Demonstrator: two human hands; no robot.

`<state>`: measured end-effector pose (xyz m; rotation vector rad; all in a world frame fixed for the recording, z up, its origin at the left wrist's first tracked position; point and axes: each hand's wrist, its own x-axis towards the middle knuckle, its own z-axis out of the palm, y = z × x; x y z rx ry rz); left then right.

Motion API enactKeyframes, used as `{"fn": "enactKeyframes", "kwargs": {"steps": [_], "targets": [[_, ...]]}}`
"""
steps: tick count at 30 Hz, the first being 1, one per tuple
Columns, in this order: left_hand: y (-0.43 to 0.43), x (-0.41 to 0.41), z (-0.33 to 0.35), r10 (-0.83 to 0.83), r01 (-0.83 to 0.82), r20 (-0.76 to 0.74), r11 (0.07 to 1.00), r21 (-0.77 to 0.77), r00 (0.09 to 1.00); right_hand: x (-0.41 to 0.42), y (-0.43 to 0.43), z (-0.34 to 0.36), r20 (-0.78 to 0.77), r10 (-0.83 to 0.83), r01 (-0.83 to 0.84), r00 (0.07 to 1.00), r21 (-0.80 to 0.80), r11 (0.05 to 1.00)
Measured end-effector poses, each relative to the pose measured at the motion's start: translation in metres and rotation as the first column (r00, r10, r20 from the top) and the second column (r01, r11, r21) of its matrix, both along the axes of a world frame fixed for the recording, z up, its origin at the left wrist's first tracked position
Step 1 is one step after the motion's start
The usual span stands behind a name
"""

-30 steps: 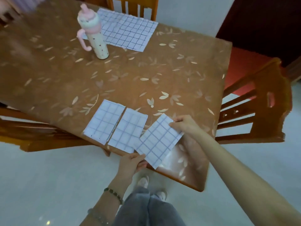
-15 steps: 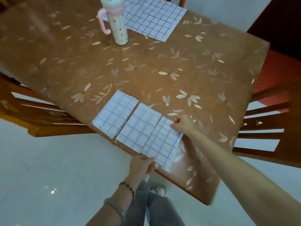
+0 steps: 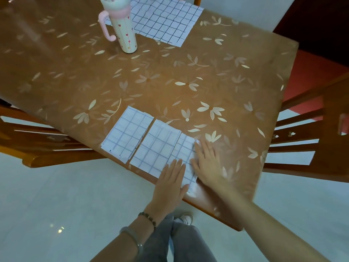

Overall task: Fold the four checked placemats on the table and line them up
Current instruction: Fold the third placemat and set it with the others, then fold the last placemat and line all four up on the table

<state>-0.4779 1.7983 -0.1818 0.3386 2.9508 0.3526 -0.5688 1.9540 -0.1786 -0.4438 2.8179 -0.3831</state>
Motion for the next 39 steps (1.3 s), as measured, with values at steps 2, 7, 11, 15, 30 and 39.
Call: {"fn": "enactKeyframes", "kwargs": {"steps": [2,7,11,15,30,39], "targets": [[0.003,-0.001,-0.008,-0.034,0.039,0.086,0.998,-0.059,0.996,0.008,0.003,-0.008,0.101,0.009,-0.016,0.995,0.062,0.998],[0.002,0.002,-0.019,-0.044,0.068,0.229,0.993,-0.096,0.972,0.014,0.009,-0.023,0.136,0.01,-0.032,0.991,0.164,0.986],[0.007,0.001,-0.017,-0.036,0.062,0.256,0.994,-0.093,0.966,0.011,0.01,-0.011,0.19,0.0,-0.027,0.982,0.14,0.99],[0.006,-0.019,0.02,-0.03,0.052,0.23,0.995,-0.089,0.973,0.002,0.014,0.03,0.269,-0.117,0.164,0.956,-0.16,0.973],[0.177,-0.075,0.223,-0.527,0.154,0.11,0.432,0.889,0.843,0.149,0.196,0.238,0.299,-0.723,0.585,0.623,-0.791,0.177],[0.366,-0.011,0.231,-0.625,0.274,0.033,0.388,0.88,0.78,0.231,0.375,0.239,0.255,-0.831,0.503,0.494,-0.864,0.035]]}}
